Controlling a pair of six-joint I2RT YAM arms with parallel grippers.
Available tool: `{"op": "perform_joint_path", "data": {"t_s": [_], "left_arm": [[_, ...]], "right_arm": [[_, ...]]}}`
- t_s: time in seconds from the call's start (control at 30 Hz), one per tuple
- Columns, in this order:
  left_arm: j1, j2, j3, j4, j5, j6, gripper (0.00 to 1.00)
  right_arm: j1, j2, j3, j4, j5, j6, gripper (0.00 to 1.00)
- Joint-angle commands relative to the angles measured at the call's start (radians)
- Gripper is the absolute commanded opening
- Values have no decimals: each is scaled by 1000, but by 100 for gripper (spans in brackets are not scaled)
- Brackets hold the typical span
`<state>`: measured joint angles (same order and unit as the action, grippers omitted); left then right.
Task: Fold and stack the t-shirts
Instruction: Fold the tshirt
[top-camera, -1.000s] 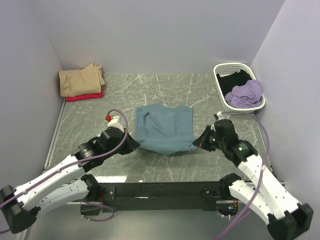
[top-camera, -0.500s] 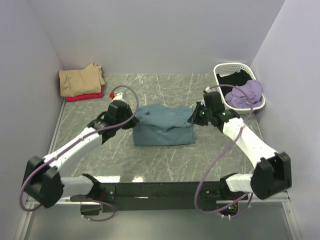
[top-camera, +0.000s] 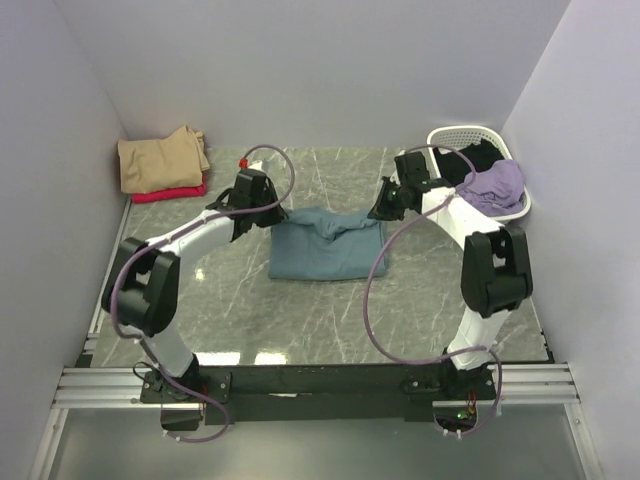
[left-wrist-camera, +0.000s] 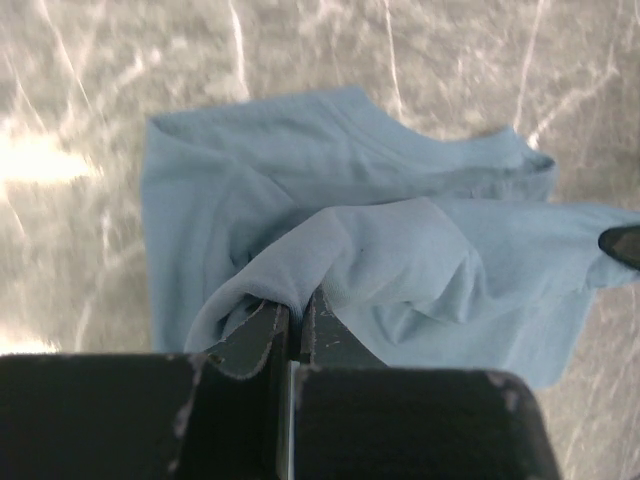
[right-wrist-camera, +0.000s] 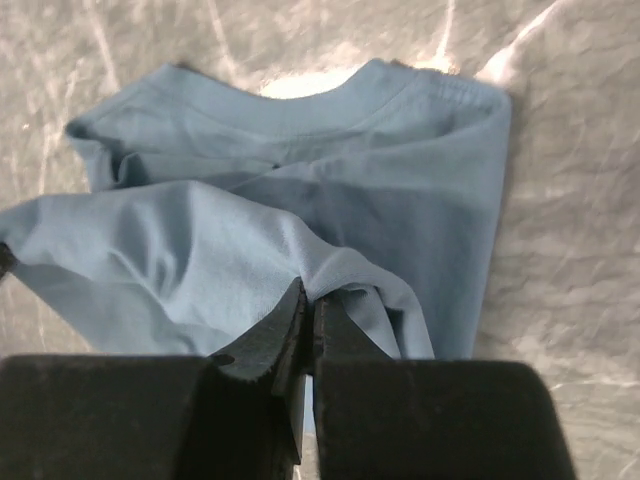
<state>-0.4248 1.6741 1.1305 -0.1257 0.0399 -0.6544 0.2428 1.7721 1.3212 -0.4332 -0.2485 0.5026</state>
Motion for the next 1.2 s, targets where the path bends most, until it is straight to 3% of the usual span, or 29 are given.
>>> {"op": "perform_joint_path", "data": {"t_s": [0.0,0.07,0.2,0.23,0.27,0.3,0.33,0.37,0.4,0.43,0.47,0.5,0.53,0.6,0.63,0.67,0.73,0.87,0.97,1.07,1.17], "left_arm": [[37,70,104,100,41,45,1],[55,94,117,119,22,48,1],[96,218,195,129,106,62,15],[98,229,209,132,120,68,20],[98,240,207,155,135,84,38],[98,263,213,182,141,84,50],[100,275,222,198,143,87,50],[101,282,222,225,150,94,51],[103,297,232,251,159,104,55],[103,305,248,247,160,105,59],[103,308,265,262,152,111,64],[104,315,275,276,143,116,72],[107,319,294,238,137,125,74],[107,314,354,193,92,163,77],[109,306,357,189,91,174,78],[109,297,360,175,98,186,77],[109,239,330,199,101,177,78],[109,179,290,236,324,162,84],[109,200,296,181,394,156,83],[109,216,232,265,432,122,83],[110,283,244,356,573,85,83]], "right_arm": [[-28,73,136,18,14,-22,6],[-36,95,139,51,69,-13,9],[-74,125,145,76,121,7,13],[-80,127,157,77,118,4,19],[-82,128,174,85,133,1,38],[-82,135,180,97,188,-16,11],[-86,141,179,112,204,-21,0],[-97,151,199,111,201,-16,0],[-121,179,214,110,186,2,5],[-131,193,222,126,183,7,25],[-140,204,231,151,189,7,33],[-149,226,258,110,210,14,29],[-149,224,285,78,230,14,30],[-148,166,250,135,236,-7,62],[-151,153,227,155,241,-18,82],[-152,150,240,140,277,-24,89],[-151,124,248,99,252,-44,88],[-133,87,188,119,2,-44,86],[-96,79,162,96,-34,-67,87],[-85,92,130,106,-41,-84,85],[-85,124,122,126,-136,-101,81]]}}
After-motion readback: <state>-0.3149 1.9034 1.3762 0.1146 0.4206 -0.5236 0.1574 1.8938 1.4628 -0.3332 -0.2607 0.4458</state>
